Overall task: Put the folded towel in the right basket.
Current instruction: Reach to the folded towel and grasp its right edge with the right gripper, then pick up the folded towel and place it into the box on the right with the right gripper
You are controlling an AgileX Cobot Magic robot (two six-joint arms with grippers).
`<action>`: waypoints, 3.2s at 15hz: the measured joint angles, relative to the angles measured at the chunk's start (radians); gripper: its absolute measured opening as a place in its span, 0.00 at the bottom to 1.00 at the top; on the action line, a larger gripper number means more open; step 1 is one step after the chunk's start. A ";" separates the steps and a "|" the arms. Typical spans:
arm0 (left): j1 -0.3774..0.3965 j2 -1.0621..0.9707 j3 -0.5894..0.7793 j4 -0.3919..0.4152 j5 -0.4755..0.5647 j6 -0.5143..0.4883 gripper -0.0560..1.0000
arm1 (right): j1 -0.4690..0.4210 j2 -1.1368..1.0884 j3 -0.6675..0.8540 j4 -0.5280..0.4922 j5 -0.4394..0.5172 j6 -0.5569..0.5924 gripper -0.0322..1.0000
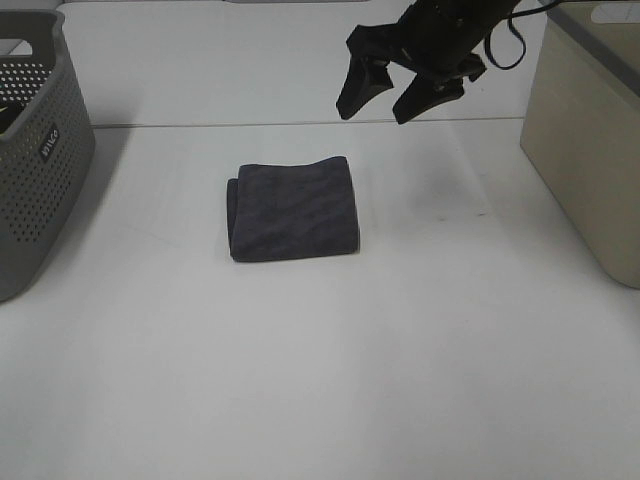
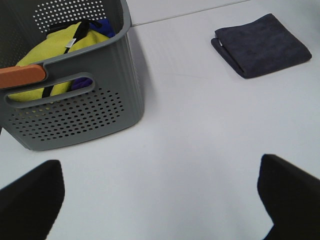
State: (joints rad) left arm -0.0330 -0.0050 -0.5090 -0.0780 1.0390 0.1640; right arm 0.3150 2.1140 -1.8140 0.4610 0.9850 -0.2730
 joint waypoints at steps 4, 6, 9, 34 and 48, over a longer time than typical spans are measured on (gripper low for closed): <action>0.000 0.000 0.000 0.000 0.000 0.000 0.99 | -0.007 0.201 -0.184 0.013 0.132 0.078 0.75; 0.000 0.000 0.000 0.000 0.000 0.000 0.99 | -0.023 0.283 -0.253 0.031 0.152 0.093 0.75; 0.000 0.000 0.000 0.000 0.000 0.000 0.99 | -0.043 0.375 -0.319 0.068 0.154 0.093 0.75; 0.000 0.000 0.000 0.000 0.000 0.000 0.99 | -0.020 0.315 -0.341 0.137 0.104 0.010 0.06; 0.000 0.000 0.000 0.000 0.000 0.000 0.99 | -0.376 -0.180 -0.341 -0.109 0.138 0.127 0.06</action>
State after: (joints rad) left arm -0.0330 -0.0050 -0.5090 -0.0780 1.0390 0.1640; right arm -0.0610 1.9340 -2.1550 0.3520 1.1230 -0.1460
